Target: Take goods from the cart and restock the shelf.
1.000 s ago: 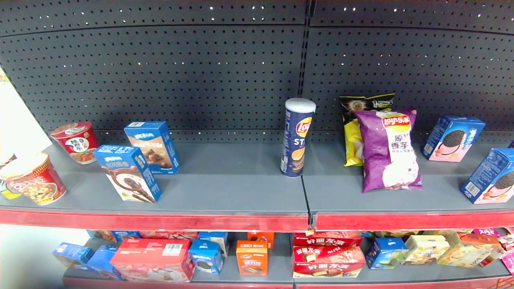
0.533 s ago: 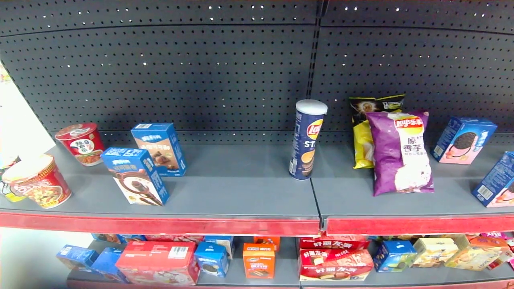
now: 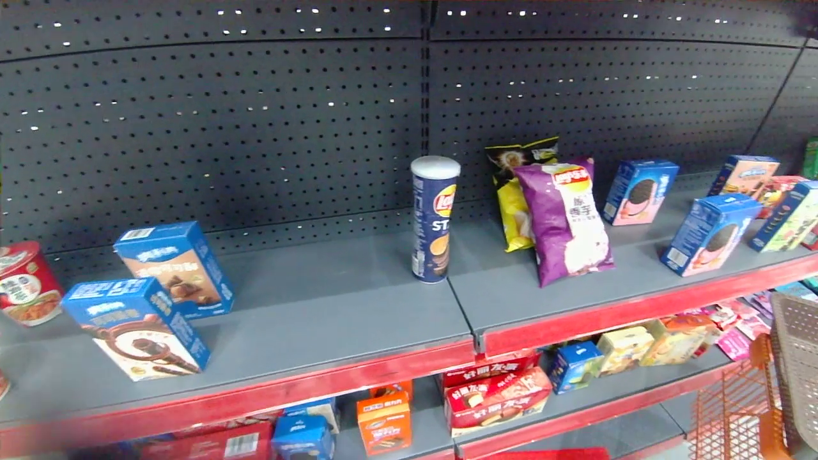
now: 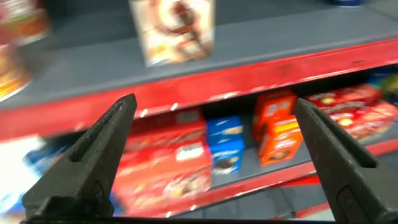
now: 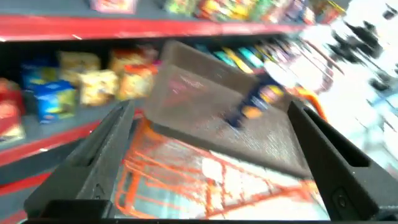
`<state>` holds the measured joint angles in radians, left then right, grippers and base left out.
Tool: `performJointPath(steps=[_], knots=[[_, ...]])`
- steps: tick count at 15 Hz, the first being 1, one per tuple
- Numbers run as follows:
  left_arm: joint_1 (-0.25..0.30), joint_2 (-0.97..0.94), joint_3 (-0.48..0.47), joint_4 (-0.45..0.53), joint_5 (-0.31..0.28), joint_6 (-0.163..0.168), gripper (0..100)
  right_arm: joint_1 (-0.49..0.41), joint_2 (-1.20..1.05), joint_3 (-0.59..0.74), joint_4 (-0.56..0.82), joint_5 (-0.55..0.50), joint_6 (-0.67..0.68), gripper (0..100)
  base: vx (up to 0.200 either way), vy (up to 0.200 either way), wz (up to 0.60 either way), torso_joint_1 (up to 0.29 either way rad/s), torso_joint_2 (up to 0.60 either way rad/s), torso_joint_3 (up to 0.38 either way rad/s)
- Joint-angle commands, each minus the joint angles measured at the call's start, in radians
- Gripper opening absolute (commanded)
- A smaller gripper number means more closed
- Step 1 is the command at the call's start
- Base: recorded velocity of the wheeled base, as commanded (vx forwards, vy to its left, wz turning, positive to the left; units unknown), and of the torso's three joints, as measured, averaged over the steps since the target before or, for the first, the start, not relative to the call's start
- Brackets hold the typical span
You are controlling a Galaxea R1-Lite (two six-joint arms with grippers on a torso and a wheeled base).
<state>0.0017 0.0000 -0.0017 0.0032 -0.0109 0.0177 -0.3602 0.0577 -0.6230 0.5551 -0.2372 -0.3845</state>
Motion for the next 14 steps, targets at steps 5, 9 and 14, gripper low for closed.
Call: performJointPath(steps=[5, 9, 14], knots=[[0.001, 0.0, 0.0, -0.002, -0.003, 0.005, 100, 0.007, -0.009, 0.009, 0.0, -0.001, -0.001, 100, 0.0, 0.0, -0.12, 0.0, 0.0, 0.0], [0.001, 0.0, 0.0, -0.002, -0.003, 0.007, 100, 0.014, -0.015, 0.012, 0.0, -0.001, -0.001, 100, -0.15, -0.15, 0.0, 0.004, 0.0, 0.003], [0.0, 0.0, 0.0, -0.002, -0.003, 0.005, 100, 0.015, -0.015, 0.025, 0.0, -0.001, -0.001, 100, -0.2, -0.12, -0.12, -0.001, 0.0, 0.0]])
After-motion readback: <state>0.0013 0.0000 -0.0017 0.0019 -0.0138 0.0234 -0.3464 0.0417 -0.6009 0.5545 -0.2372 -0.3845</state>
